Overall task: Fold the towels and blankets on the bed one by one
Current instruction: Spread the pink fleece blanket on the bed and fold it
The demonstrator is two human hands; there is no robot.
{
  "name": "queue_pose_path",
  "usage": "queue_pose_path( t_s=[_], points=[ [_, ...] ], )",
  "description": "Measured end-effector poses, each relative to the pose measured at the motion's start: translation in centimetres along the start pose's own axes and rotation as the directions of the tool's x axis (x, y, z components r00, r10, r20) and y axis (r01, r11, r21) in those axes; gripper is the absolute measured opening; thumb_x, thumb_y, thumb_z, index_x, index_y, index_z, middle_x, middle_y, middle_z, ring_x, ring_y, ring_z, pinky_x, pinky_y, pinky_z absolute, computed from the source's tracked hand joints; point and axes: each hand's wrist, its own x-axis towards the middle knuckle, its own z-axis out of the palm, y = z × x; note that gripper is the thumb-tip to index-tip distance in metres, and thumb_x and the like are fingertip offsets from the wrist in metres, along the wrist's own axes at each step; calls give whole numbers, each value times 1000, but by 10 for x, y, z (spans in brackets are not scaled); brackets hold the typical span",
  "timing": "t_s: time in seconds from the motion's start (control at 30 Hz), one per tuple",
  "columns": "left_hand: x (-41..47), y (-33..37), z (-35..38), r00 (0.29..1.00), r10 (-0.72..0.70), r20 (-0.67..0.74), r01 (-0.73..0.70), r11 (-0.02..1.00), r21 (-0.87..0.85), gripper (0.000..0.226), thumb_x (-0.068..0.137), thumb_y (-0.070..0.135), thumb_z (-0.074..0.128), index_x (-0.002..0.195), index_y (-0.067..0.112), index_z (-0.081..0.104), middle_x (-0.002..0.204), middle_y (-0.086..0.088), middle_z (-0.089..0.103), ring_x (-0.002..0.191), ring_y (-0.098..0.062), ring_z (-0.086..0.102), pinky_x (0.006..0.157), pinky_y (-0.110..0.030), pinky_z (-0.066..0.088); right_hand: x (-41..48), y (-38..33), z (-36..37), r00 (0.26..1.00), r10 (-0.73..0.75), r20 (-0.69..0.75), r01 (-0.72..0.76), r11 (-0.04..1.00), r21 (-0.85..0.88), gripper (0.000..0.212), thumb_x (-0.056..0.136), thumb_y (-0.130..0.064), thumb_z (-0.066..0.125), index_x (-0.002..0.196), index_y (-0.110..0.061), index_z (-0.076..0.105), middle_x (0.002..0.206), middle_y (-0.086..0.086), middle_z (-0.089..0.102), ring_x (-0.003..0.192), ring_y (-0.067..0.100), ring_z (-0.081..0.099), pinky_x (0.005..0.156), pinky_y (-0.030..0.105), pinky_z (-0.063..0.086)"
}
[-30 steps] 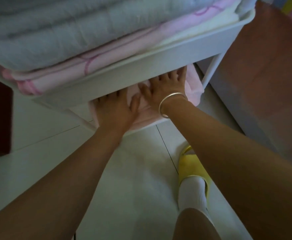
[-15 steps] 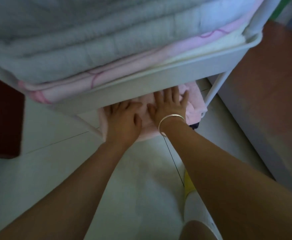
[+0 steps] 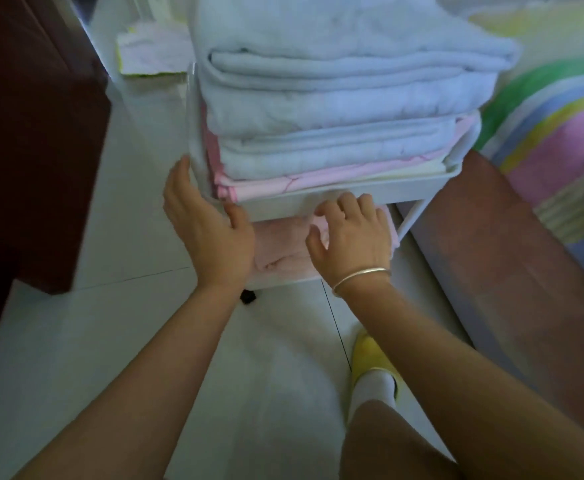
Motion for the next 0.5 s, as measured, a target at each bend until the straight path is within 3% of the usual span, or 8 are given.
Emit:
queue_pose_path(
  t_s=[0.07,0.17,0.27,0.37,0.43,0.5],
  points=[
    [18,13,-2,989,-140,39,143,984,-102,59,88,10,51,143,2,35,138,-13,48,127,-28,47,109,-40,36,5,-6,-11,998,-24,54,27,998,-53,43,70,-23,59,113,-16,62,113,9,59,97,33,52,71,40,42],
    [45,22,-10,929,-359,87,369,915,-166,55,87,20,60,137,11,42,107,1,64,104,-23,63,92,-36,49,8,-15,-20,977,30,211,-20,999,-49,64,71,-15,59,134,-20,48,136,9,45,114,35,44,82,43,45],
    [84,21,-20,819,-490,299,567,773,-285,53,72,27,75,118,8,60,96,-5,70,81,-20,69,78,-32,57,13,-24,-27,943,71,324,-53,997,-61,63,81,-17,56,141,-22,36,146,7,29,126,33,34,94,40,44],
    [117,20,-28,641,-518,567,731,637,-244,40,81,30,75,107,1,66,92,-11,74,75,-19,72,67,-31,60,21,-31,-38,923,65,379,-43,997,-67,56,86,-18,55,139,-22,35,145,6,28,125,31,36,93,35,41],
    [125,21,-36,551,-501,668,756,638,-145,17,94,25,63,94,8,65,70,-1,73,61,-12,68,51,-20,55,23,-36,-42,925,34,377,-11,998,-62,53,87,-18,54,137,-21,39,141,7,34,121,28,39,92,33,39],
    [124,21,-43,515,-501,695,755,649,-92,15,96,22,58,84,14,62,58,5,68,52,-8,65,45,-16,51,22,-40,-45,929,15,369,-1,999,-38,50,88,-19,54,136,-21,43,137,7,39,120,27,41,91,32,39]
  ],
)
